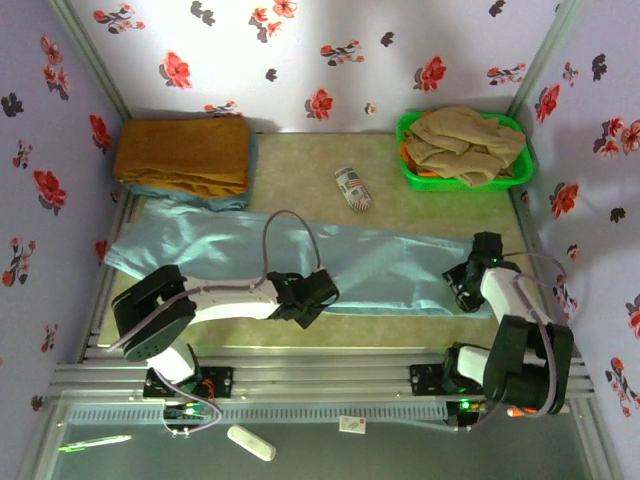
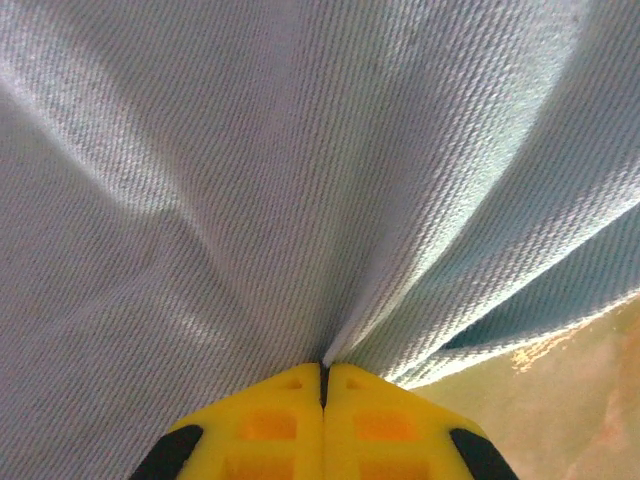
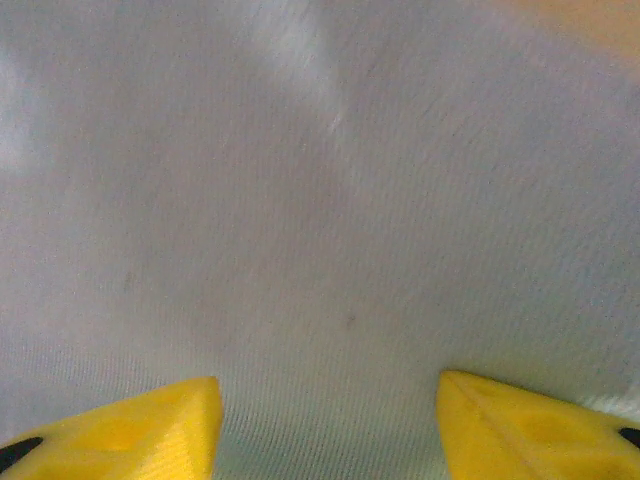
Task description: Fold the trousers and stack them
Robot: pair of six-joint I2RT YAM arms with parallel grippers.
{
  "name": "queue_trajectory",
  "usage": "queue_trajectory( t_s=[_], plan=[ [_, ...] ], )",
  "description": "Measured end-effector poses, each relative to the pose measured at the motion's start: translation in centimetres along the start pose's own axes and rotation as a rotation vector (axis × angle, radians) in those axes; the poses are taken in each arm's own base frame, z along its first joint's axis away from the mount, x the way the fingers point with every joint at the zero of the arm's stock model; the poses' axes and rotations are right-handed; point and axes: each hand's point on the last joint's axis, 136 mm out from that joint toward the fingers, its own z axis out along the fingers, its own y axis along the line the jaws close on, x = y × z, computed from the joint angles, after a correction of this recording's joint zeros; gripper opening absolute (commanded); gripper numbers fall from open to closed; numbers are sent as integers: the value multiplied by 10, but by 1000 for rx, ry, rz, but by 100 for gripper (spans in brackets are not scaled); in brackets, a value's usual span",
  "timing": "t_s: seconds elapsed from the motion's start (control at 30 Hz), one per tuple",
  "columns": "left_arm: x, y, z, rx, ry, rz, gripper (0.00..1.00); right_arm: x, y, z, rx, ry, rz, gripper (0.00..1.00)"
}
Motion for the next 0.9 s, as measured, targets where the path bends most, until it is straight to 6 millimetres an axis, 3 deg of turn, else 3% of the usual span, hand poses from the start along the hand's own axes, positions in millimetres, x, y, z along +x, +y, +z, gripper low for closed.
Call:
queue_trajectory(
  t_s=[0.17, 0.3, 0.37, 0.43, 0.47, 0.57, 0.7, 0.8, 0.9],
  plan=[
    [4, 3, -3, 4, -20, -23, 0, -39, -10, 5, 88, -42, 92, 68],
    [5, 3, -6, 14, -34, -35, 1, -54, -8, 6, 99, -41, 114, 67],
    [5, 2, -7, 22, -34, -40, 45, -59, -5, 3, 86, -41, 103, 68],
    [10, 3, -8, 22, -17, -40, 72, -66, 2, -3, 65, -58, 74, 71],
    [13, 3, -9, 25, -3, -37, 83, -70, 6, -9, 51, -74, 58, 75],
    [16, 4, -19, 45, 2, -42, 95, -81, 16, -36, 6, -151, 1, 86],
    [2, 9, -44, 71, -78, -83, 99, -90, 10, -52, 40, -225, -32, 93],
    [-12, 23, -54, 70, -126, -149, 99, -86, -5, -39, 113, -189, -20, 92],
    [-22, 42, -55, 47, -140, -213, 99, -67, -22, -14, 168, -97, -8, 87]
  ],
)
